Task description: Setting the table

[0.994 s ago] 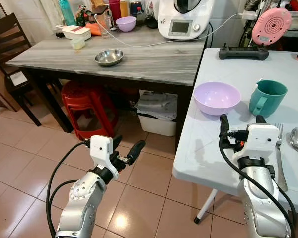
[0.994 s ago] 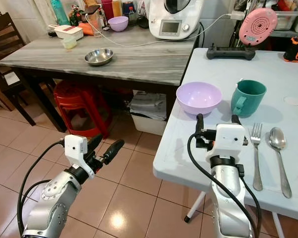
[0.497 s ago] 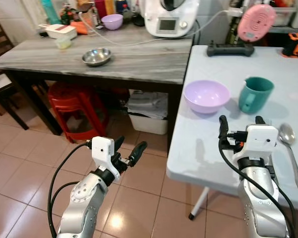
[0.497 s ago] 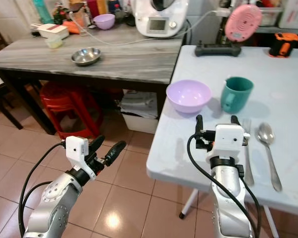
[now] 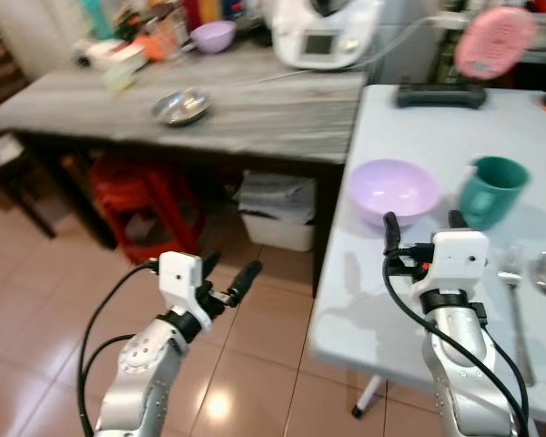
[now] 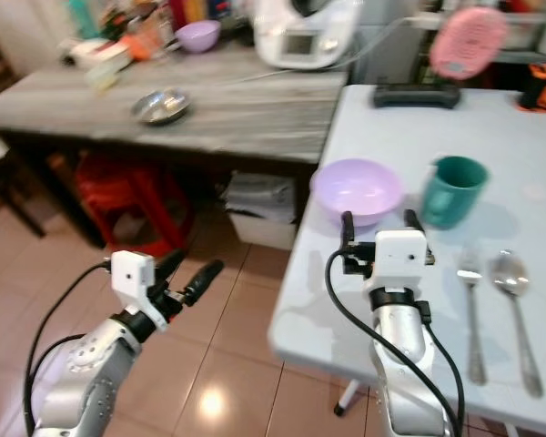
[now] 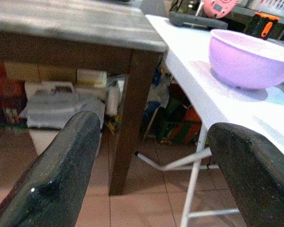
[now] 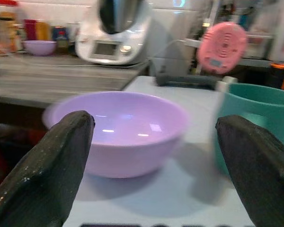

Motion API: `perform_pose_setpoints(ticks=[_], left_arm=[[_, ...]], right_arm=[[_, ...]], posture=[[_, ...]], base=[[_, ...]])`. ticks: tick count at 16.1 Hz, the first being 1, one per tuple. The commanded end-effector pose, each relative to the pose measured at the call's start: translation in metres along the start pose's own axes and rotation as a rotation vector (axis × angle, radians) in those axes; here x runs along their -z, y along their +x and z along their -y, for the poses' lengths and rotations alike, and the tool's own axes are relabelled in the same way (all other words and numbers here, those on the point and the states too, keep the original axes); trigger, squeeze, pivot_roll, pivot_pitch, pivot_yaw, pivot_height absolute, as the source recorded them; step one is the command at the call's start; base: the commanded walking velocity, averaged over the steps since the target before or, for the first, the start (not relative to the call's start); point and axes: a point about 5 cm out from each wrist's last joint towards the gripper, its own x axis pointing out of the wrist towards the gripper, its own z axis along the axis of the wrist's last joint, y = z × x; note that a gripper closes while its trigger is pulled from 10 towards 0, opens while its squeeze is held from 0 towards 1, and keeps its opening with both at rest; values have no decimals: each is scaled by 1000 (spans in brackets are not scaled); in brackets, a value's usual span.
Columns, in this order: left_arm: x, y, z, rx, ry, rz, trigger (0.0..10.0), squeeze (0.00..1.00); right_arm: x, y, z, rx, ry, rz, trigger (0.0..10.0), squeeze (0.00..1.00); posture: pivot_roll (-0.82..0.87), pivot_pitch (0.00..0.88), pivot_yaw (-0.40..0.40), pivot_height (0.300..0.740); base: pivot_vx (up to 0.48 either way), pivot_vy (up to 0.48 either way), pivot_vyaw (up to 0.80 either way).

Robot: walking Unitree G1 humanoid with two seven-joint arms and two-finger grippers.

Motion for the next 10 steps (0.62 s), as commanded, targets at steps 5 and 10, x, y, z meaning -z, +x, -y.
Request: perform_pose_setpoints(ticks=[5, 10], left_arm=[[1, -2, 0, -2, -8, -12, 10000, 0], [10, -10, 8, 130, -22, -79, 10000, 0]], right_arm=[[6, -2, 0, 1, -7, -17, 10000, 0], [2, -3, -11, -114, -44, -13, 10000, 0]], posture=[[-78, 43, 116, 740], [-88, 52, 108, 740]], base=[[50, 0, 0], [0, 0, 0]])
